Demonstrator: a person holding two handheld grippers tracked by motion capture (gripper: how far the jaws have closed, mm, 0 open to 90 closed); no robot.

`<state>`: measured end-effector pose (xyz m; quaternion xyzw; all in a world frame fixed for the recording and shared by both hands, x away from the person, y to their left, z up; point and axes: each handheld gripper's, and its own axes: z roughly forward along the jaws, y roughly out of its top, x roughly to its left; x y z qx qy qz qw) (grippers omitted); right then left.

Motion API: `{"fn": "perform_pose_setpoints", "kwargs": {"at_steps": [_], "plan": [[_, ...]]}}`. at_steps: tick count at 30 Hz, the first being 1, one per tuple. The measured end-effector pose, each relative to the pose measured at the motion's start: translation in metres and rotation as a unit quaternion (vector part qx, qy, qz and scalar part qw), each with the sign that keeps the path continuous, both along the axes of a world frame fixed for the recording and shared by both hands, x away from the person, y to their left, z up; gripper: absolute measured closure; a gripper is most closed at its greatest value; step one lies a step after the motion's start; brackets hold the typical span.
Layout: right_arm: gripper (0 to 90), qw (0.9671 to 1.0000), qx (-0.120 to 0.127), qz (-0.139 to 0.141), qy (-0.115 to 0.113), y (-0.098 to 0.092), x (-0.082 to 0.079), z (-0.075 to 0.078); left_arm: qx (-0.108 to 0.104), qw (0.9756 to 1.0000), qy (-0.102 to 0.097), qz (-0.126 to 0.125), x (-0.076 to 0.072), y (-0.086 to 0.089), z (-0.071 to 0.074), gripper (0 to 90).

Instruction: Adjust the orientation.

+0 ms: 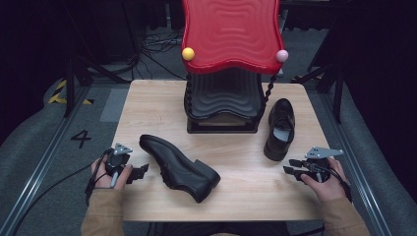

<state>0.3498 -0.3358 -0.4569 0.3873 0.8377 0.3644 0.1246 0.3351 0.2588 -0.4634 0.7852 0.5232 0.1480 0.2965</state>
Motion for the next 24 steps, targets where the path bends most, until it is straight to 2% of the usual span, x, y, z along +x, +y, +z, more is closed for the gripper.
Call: {"fn": "perform_pose_setpoints", "kwargs": {"at_steps": [11, 15, 19, 24], "plan": [[61.8, 0.9996, 0.004, 0.026, 0.000, 0.016, -0.002, 0.015, -0.003, 1.0000, -0.001, 0.002, -0.001, 0.001, 0.001, 17.0], [68.1, 0.9988, 0.009, 0.048, 0.007, 0.028, -0.003, 0.026, -0.002, 1.0000, -0.001, 0.002, -0.001, 0.001, 0.001, 17.0], [77.6, 0.9964, 0.009, 0.082, 0.019, 0.046, -0.001, 0.038, -0.001, 1.0000, -0.001, 0.002, -0.001, 0.001, 0.001, 17.0], [85.0, 0.9935, 0.006, 0.110, 0.028, 0.065, 0.002, 0.046, -0.002, 1.0000, -0.005, 0.002, 0.001, 0.002, 0.001, 17.0]]}}
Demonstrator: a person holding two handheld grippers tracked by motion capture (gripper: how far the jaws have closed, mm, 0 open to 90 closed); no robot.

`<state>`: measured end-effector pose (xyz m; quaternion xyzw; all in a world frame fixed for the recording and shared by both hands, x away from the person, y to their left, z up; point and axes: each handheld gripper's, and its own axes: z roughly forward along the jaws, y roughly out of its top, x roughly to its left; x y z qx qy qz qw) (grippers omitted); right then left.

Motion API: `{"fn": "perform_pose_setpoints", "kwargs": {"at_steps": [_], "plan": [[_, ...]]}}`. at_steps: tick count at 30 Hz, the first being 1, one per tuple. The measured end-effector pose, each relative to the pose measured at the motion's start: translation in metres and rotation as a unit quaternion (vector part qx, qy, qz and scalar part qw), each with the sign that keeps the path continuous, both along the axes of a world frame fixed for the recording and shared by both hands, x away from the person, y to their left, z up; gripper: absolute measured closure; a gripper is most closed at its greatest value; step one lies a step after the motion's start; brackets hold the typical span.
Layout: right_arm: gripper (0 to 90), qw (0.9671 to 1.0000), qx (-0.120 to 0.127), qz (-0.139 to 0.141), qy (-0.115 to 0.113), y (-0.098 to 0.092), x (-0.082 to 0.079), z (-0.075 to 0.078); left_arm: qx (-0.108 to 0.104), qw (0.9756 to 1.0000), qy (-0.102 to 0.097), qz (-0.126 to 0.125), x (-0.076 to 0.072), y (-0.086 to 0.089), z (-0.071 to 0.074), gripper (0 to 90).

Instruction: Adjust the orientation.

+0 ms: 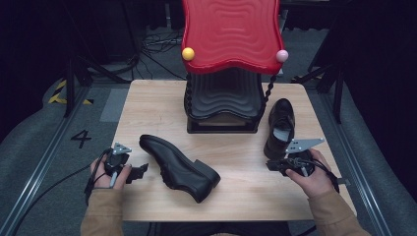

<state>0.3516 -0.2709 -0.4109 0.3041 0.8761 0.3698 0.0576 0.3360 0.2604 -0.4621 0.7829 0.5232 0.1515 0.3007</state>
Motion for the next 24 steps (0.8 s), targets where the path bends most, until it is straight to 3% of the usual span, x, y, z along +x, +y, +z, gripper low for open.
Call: {"fn": "perform_pose_setpoints", "kwargs": {"at_steps": [5, 9, 12, 15, 24], "plan": [[87.5, 0.9996, -0.007, 0.026, -0.002, 0.022, 0.003, 0.008, 0.000, 1.0000, 0.003, -0.002, 0.000, -0.001, 0.000, 17.0], [84.5, 0.9991, -0.009, 0.040, 0.004, 0.040, 0.006, 0.013, 0.000, 1.0000, 0.005, -0.004, 0.000, -0.001, 0.000, 17.1], [85.8, 0.9977, -0.007, 0.063, 0.022, 0.055, 0.007, 0.016, 0.000, 1.0000, 0.007, -0.006, 0.000, -0.001, 0.000, 17.1], [89.0, 0.9969, -0.022, 0.072, 0.024, 0.068, 0.009, 0.018, -0.002, 1.0000, 0.008, -0.005, 0.000, -0.001, 0.000, 17.0], [90.0, 0.9931, -0.019, 0.113, 0.024, 0.114, 0.015, 0.021, 0.000, 0.9999, 0.010, -0.005, 0.001, -0.001, -0.002, 16.8]]}}
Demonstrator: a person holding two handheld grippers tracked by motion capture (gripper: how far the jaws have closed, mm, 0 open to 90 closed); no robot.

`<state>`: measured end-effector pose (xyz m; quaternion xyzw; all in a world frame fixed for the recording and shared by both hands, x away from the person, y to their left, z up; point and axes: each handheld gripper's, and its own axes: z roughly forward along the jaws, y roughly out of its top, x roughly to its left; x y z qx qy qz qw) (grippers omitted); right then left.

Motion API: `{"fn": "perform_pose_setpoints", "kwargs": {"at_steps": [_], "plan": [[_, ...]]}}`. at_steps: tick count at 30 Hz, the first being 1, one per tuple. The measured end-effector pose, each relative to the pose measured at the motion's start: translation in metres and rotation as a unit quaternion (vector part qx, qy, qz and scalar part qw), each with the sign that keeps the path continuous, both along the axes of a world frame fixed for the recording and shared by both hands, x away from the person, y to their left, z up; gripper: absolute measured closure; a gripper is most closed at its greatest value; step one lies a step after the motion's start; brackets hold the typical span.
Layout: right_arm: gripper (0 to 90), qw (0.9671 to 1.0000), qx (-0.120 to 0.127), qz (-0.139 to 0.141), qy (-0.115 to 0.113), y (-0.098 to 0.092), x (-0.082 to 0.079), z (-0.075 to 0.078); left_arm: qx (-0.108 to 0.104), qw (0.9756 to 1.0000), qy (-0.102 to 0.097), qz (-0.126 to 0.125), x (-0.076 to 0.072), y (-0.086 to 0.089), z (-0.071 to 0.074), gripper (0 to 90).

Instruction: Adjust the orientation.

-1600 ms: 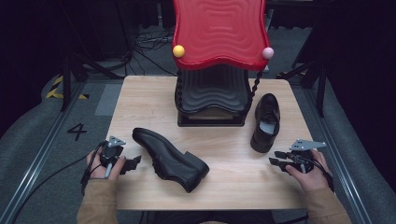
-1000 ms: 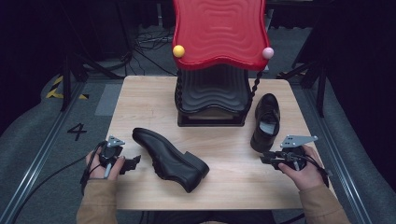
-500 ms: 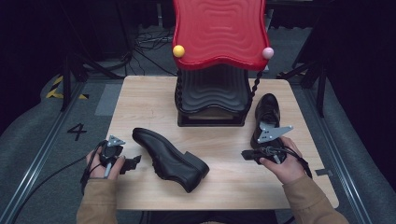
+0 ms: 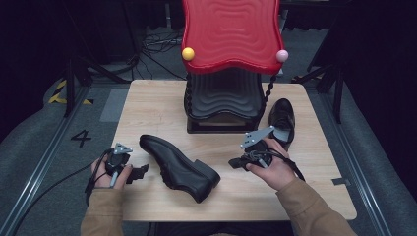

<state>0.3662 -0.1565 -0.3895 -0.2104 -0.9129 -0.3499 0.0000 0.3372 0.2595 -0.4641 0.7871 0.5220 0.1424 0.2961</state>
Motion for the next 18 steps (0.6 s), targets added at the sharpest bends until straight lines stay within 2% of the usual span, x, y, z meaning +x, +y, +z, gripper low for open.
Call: {"fn": "perform_pose_setpoints", "kwargs": {"at_steps": [1, 9, 18], "plan": [[90.0, 1.0000, 0.000, 0.000, 0.000, 0.000, 0.000, 0.000, 0.000, 1.0000, 0.000, 0.000, 0.000, 0.000, 0.000, 16.8], [90.0, 0.9991, 0.011, 0.041, 0.001, 0.036, -0.005, -0.003, 0.002, 1.0000, 0.001, -0.003, 0.001, 0.000, 0.000, 16.7], [90.0, 0.9984, -0.001, 0.056, 0.003, 0.058, -0.009, -0.014, 0.003, 0.9999, -0.002, 0.015, 0.003, -0.002, -0.001, 16.3]]}}
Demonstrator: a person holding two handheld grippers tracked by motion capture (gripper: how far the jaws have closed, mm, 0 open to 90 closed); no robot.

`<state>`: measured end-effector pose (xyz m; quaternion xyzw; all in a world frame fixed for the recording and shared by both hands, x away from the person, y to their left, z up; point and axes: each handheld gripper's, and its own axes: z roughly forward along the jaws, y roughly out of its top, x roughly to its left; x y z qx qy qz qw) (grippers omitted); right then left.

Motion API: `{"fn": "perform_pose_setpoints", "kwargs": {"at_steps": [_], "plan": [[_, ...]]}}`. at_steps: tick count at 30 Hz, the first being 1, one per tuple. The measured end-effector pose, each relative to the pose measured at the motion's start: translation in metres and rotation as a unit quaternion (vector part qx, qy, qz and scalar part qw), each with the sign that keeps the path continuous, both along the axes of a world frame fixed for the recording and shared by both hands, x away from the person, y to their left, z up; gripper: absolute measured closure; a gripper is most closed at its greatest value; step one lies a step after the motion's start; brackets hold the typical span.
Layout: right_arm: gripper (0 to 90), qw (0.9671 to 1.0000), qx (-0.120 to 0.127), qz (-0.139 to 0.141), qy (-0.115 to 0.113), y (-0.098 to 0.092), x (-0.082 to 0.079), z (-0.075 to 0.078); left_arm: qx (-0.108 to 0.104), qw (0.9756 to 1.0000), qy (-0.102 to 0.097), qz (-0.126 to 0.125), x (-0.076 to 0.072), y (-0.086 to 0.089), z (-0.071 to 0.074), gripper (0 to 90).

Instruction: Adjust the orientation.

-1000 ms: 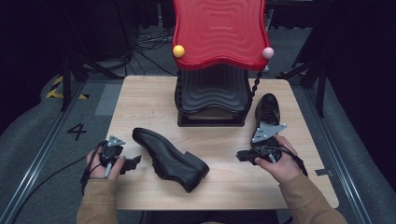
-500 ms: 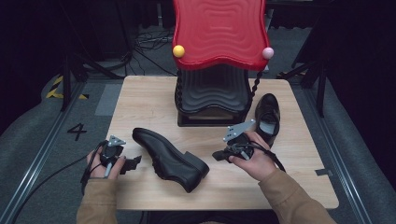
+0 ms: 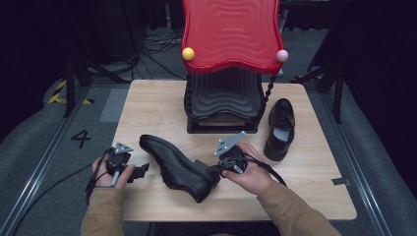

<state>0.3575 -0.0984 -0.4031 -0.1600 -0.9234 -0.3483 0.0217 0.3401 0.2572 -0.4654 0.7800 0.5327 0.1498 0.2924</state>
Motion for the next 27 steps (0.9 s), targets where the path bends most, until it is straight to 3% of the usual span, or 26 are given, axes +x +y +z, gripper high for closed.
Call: {"fn": "perform_pose_setpoints", "kwargs": {"at_steps": [13, 22, 27], "plan": [[90.0, 0.9998, 0.006, -0.019, 0.001, -0.008, 0.009, -0.003, 0.002, 1.0000, 0.004, -0.001, 0.000, 0.000, -0.001, 16.6], [90.0, 0.9978, -0.011, -0.057, -0.032, -0.018, 0.022, -0.004, 0.013, 0.9999, 0.008, -0.007, 0.002, -0.003, -0.002, 16.3], [90.0, 0.9968, -0.010, -0.078, -0.012, -0.024, 0.034, -0.008, 0.014, 0.9999, 0.005, -0.006, 0.002, -0.002, -0.002, 16.4]]}}
